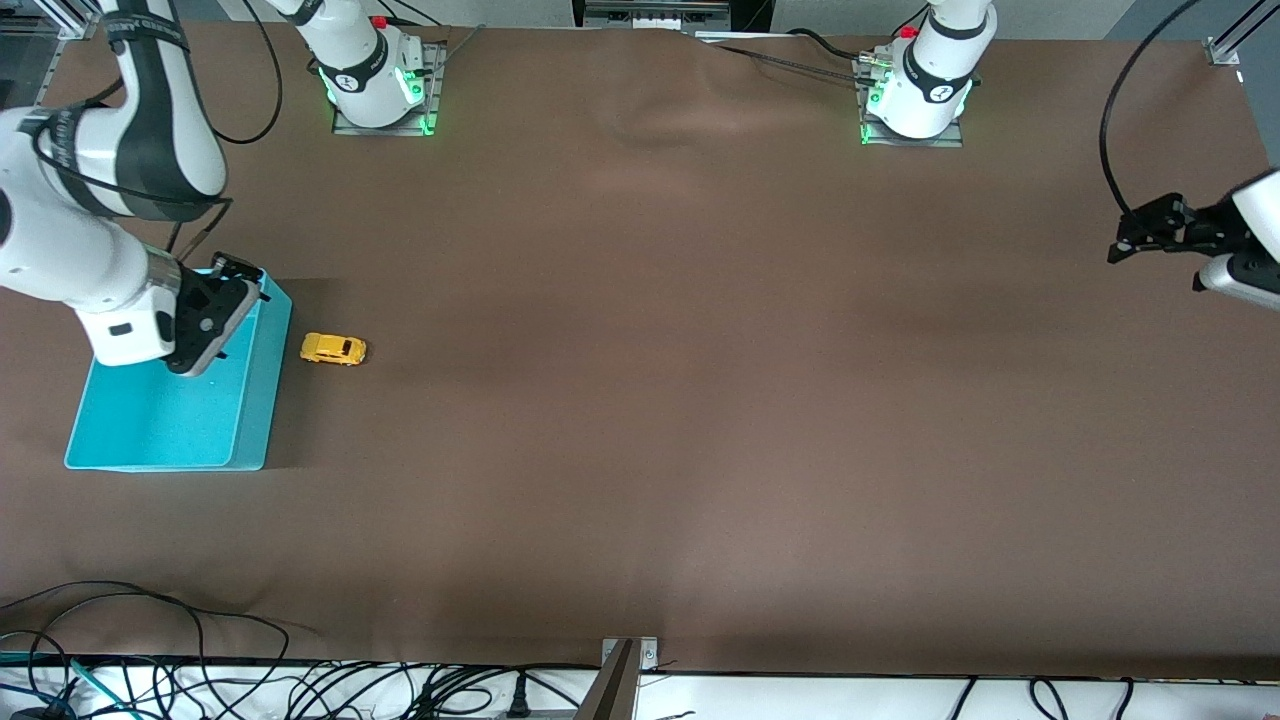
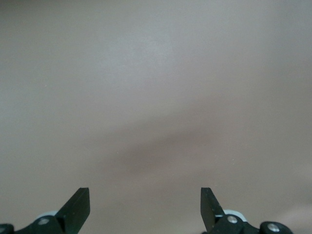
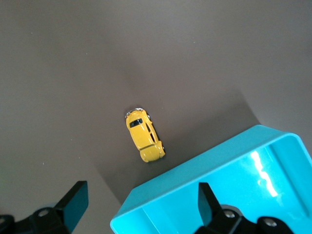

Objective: Wind up and store yellow beetle car
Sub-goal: 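Reach the right gripper to the car while the left gripper withdraws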

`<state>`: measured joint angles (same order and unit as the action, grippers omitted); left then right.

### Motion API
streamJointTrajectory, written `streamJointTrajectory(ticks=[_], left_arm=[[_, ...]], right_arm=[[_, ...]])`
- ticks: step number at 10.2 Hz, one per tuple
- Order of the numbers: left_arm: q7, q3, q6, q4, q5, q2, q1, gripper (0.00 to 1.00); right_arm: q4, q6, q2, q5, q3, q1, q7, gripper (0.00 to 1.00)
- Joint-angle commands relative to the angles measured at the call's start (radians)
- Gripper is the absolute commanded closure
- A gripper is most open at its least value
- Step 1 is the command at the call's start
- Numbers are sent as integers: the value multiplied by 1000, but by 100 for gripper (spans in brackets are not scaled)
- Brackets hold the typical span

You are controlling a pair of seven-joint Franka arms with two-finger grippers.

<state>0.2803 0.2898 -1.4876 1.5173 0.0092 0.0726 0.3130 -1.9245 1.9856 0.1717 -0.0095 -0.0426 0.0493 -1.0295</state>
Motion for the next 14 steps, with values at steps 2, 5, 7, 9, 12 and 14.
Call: streamJointTrajectory(ticks=[2, 5, 7, 9, 12, 14], left_arm=[[-125, -186, -8, 73, -17, -96, -203, 0], [-255, -265, -7, 73, -43, -114, -305, 0], [-282, -282, -8, 73, -41, -117, -342, 0], [-294, -343, -7, 73, -43, -119, -405, 0], [-296, -339, 30, 60, -43, -103, -399, 0], [-287, -339, 27, 38, -43, -96, -399, 0]], right_arm=[[-152, 149, -26, -12, 12, -3, -18, 0], [-259, 283, -20, -12, 24, -3, -23, 0], [-292, 327, -3, -12, 30, -3, -40, 0], [-313, 375, 23, -12, 30, -3, -64, 0], [-335, 452, 78, -12, 30, -5, -121, 0], [-355, 485, 101, -12, 30, -5, -130, 0]])
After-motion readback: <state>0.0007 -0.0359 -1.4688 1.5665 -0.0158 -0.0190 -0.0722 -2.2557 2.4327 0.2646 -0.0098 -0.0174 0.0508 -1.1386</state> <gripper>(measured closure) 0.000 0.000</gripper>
